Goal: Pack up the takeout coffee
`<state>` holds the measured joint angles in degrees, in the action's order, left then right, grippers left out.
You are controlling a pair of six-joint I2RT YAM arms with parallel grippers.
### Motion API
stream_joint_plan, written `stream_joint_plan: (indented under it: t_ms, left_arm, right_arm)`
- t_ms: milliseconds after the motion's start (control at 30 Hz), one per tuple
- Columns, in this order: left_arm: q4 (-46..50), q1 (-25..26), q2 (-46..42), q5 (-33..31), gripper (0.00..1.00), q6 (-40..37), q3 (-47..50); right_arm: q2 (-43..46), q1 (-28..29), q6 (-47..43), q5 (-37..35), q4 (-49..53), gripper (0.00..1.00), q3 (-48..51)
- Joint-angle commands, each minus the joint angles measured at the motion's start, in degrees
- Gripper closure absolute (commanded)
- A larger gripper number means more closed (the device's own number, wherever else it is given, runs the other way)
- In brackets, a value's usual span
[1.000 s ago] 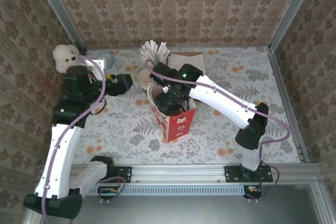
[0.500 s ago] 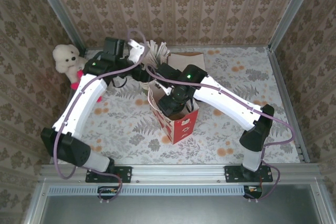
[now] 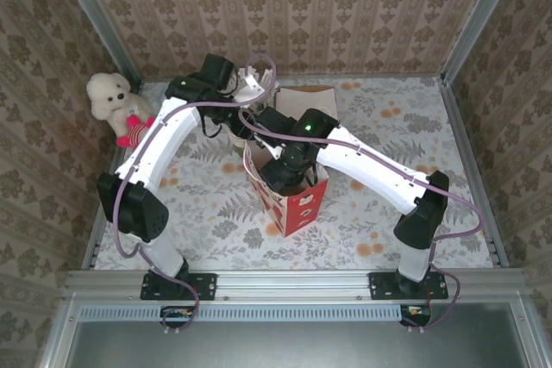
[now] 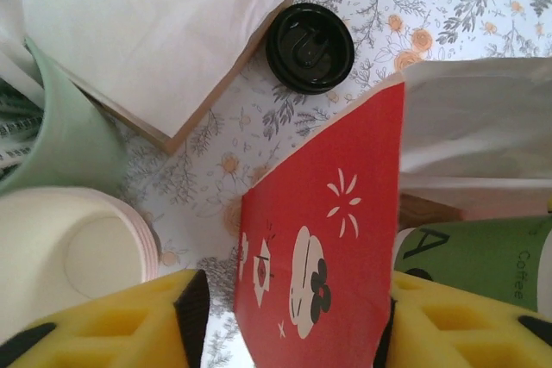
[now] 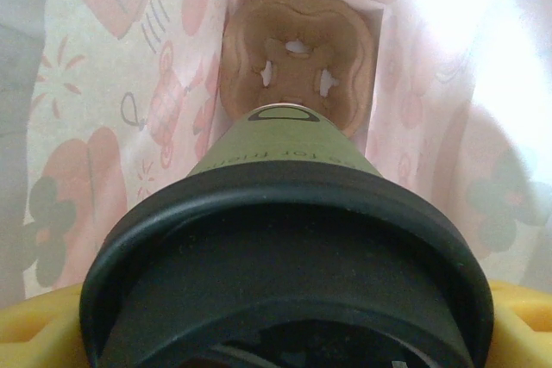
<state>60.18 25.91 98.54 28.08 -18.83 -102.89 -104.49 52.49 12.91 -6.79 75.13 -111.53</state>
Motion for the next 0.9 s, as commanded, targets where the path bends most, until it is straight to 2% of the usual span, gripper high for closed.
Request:
stream_joint_plan:
  t_ms: [0,167,333,533,733,867]
  left_arm:
    - [-0.47,-0.16,-0.74,-0.78,0.61,-0.24,-1.66]
    - [-6.89,-0.16,-4.1,0.84,0.77,2.21,1.72]
    - [-9.25,-0.16,-5.95,1.01,0.87,3.62,4.44]
    - [-8.79,-0.37,-5.79,1.37,0.9,5.83,4.82]
    - [-5.69,-0.51,-3.97,2.26,0.99,8.99,2.27]
    - [-4.64,-1.04,-3.36,3.0,1.0,11.27,1.05]
  right_arm:
    - [1.2,-0.32,3.27,-0.06,3.11,0.42,-1.9]
    - [-0.43,-1.21,8.95,-0.24,8.49,0.43,-5.15]
    - [-3.39,-1.68,12.72,2.48,13.81,0.43,-11.28]
    - [-7.39,-1.6,14.13,1.71,18.24,0.43,-16.29]
    - [-9.38,-1.79,13.68,0.81,19.23,0.44,-16.69]
    - [-10.11,-1.79,12.65,1.22,19.19,0.45,-16.63]
